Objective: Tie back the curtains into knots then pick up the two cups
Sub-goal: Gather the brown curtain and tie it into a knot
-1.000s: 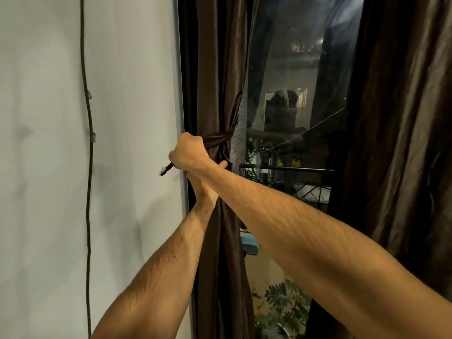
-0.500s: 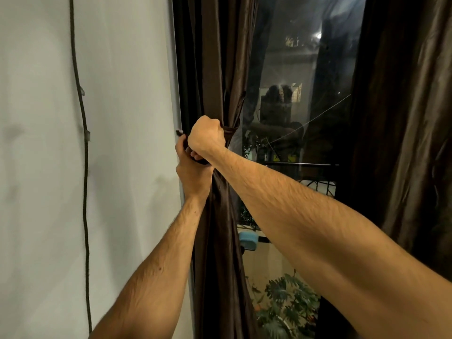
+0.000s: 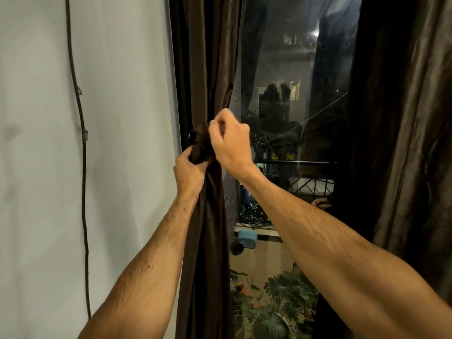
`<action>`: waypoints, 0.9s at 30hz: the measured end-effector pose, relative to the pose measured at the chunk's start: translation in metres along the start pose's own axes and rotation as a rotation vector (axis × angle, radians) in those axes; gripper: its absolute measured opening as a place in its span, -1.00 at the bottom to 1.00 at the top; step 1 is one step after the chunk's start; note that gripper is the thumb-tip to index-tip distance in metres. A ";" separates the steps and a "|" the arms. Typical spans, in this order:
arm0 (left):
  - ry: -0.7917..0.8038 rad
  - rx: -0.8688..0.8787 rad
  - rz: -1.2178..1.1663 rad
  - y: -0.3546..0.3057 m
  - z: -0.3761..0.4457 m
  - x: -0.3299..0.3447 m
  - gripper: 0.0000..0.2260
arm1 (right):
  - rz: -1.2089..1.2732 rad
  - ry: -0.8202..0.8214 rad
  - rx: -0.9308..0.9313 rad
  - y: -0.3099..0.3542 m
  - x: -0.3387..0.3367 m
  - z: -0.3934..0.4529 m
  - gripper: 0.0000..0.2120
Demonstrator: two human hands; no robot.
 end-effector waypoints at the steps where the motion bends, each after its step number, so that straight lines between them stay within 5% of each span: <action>1: 0.039 0.013 0.049 -0.001 0.000 -0.001 -0.72 | 0.088 -0.075 0.101 -0.004 -0.011 0.002 -0.83; 3: 0.102 0.007 0.013 -0.002 -0.001 -0.004 -0.75 | 0.189 -0.122 0.394 -0.024 -0.021 0.006 -0.83; 6: 0.179 -0.052 -0.082 -0.004 -0.001 -0.006 -0.74 | 0.458 0.242 0.849 -0.038 -0.004 0.010 -0.80; 9: 0.222 -0.126 -0.152 -0.002 0.001 -0.010 -0.72 | 0.620 0.521 1.037 -0.044 0.006 0.004 -0.71; 15: 0.280 -0.167 -0.193 -0.001 0.002 -0.014 -0.71 | 0.826 0.791 0.939 -0.073 0.043 0.016 -0.40; 21: 0.309 -0.176 -0.216 -0.002 0.002 -0.015 -0.69 | 0.958 0.769 0.767 -0.064 0.019 0.008 -0.80; 27: 0.310 -0.188 -0.208 -0.004 0.000 -0.008 -0.69 | 0.863 0.576 0.767 -0.061 0.021 0.015 -0.79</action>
Point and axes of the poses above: each hand's wrist, its own z-axis towards the middle knuckle, its own x-axis out of the palm, y = z × x, the point moved 2 cm from there along z, towards the middle knuckle, and after that the axes turned 9 degrees about x, right-handed, at the moved point
